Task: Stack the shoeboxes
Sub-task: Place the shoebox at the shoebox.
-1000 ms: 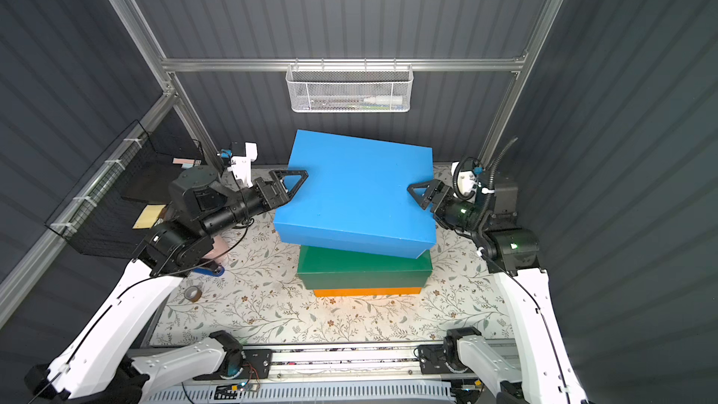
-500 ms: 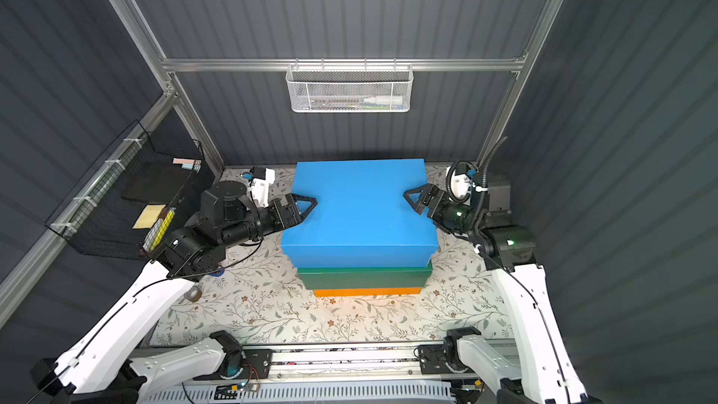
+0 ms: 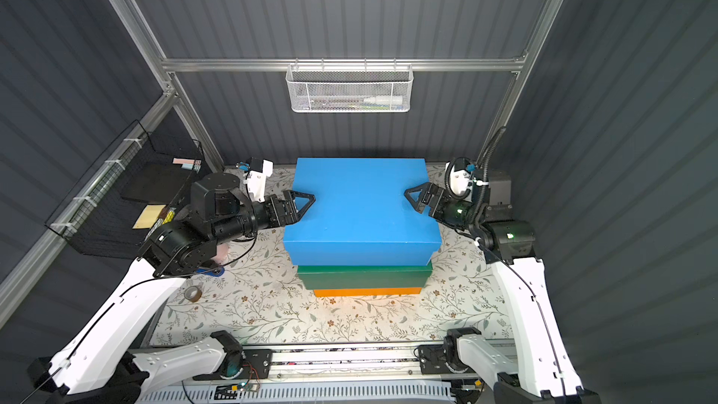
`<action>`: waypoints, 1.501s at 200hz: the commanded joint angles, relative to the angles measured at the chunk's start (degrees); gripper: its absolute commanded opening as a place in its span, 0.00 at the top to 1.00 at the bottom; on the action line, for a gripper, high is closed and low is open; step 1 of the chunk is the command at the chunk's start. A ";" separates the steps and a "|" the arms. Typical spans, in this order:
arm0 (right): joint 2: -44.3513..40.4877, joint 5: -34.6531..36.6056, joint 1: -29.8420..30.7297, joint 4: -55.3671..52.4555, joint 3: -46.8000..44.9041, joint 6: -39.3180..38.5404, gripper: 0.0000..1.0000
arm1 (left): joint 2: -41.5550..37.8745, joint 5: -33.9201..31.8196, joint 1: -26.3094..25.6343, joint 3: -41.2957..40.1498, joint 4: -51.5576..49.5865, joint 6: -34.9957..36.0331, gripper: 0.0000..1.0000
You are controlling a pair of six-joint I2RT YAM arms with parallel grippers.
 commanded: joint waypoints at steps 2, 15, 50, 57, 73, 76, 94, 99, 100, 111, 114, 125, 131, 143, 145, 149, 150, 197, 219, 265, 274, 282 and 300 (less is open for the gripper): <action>0.88 -0.69 -0.41 -1.32 2.57 -3.23 0.01 | 2.29 -0.86 -0.41 2.00 -1.87 4.51 0.01; 1.23 -1.63 -0.49 -1.33 3.02 -3.81 0.01 | 2.76 0.47 -0.41 0.97 -1.80 4.51 0.01; 1.17 -1.24 -0.58 -2.48 3.47 -4.53 0.01 | 1.27 -0.72 -0.42 -0.76 -1.80 4.42 0.01; 0.96 -0.40 -0.68 -2.99 3.63 -4.95 0.01 | 1.23 -0.59 -0.41 -0.98 -1.79 4.42 0.01; 0.66 -0.32 -1.16 -3.12 3.83 -5.39 0.01 | 1.75 -0.76 -0.42 -1.14 -2.02 4.46 0.00; 0.71 -0.48 -1.32 -3.17 3.91 -5.41 0.01 | 1.85 -0.76 -0.39 -1.08 -2.06 4.53 0.00; 1.34 -1.93 -1.56 -3.36 4.19 -5.58 0.02 | 2.65 -1.42 -0.37 -0.96 -2.71 6.29 0.02; 1.49 -2.42 -1.56 -3.10 4.19 -5.54 0.03 | 2.75 -1.82 -0.39 -0.96 -2.65 6.59 0.02; 1.51 -2.47 -1.52 -3.10 4.14 -5.54 0.03 | 2.74 -1.86 -0.36 -1.00 -2.58 6.61 0.02; 1.63 -3.13 -1.55 -2.73 3.95 -5.30 0.04 | 2.98 -1.99 -0.37 -1.00 -1.81 6.28 0.03; 1.63 -3.14 -1.52 -2.75 3.93 -5.22 0.05 | 2.99 -1.99 -0.41 -0.99 -1.88 6.23 0.03; 1.38 -3.17 -1.51 -2.74 3.76 -4.89 0.06 | 2.90 -1.93 -0.39 -1.12 -1.81 6.18 0.05; 1.16 -2.93 -1.56 -2.86 3.71 -4.80 0.07 | 2.70 -1.78 -0.41 -1.27 -1.66 6.05 0.05; 0.59 -2.71 -1.57 -3.18 3.21 -4.64 0.08 | 2.45 -1.34 -0.42 -1.55 -1.33 5.77 0.07; 0.45 -2.70 -1.50 -3.10 3.11 -4.61 0.08 | 2.44 -1.23 -0.42 -1.56 -1.28 5.70 0.08; 0.20 -2.71 -1.56 -3.06 2.78 -4.46 0.09 | 2.40 -0.97 -0.42 -1.69 -1.12 5.59 0.09; 0.12 -2.75 -1.52 -3.08 2.69 -4.38 0.09 | 2.38 -0.91 -0.37 -1.71 -1.11 5.58 0.09; -1.95 -2.25 -1.52 -3.43 -0.11 -3.93 0.12 | 1.19 2.78 -0.41 -3.56 -0.26 3.57 0.20; -2.13 -2.74 -1.61 -3.65 -0.36 -4.08 0.13 | 0.04 3.50 -0.39 -6.47 -0.08 2.30 0.22; -2.45 -2.80 -1.58 -3.58 -1.54 -3.94 0.12 | -1.36 2.28 -0.39 -6.58 -1.16 1.61 0.21; -2.91 -2.55 -1.57 -2.96 -2.27 -4.02 0.10 | -1.52 2.15 -0.40 -6.69 -1.10 1.68 0.19; -3.30 -2.23 -1.56 -2.29 -2.98 -3.94 0.08 | -1.52 2.03 -0.42 -6.66 -1.30 1.99 0.19; -3.34 -1.60 -1.64 -2.26 -2.66 -4.21 0.06 | -1.30 0.25 -0.37 -5.60 -2.23 2.59 0.16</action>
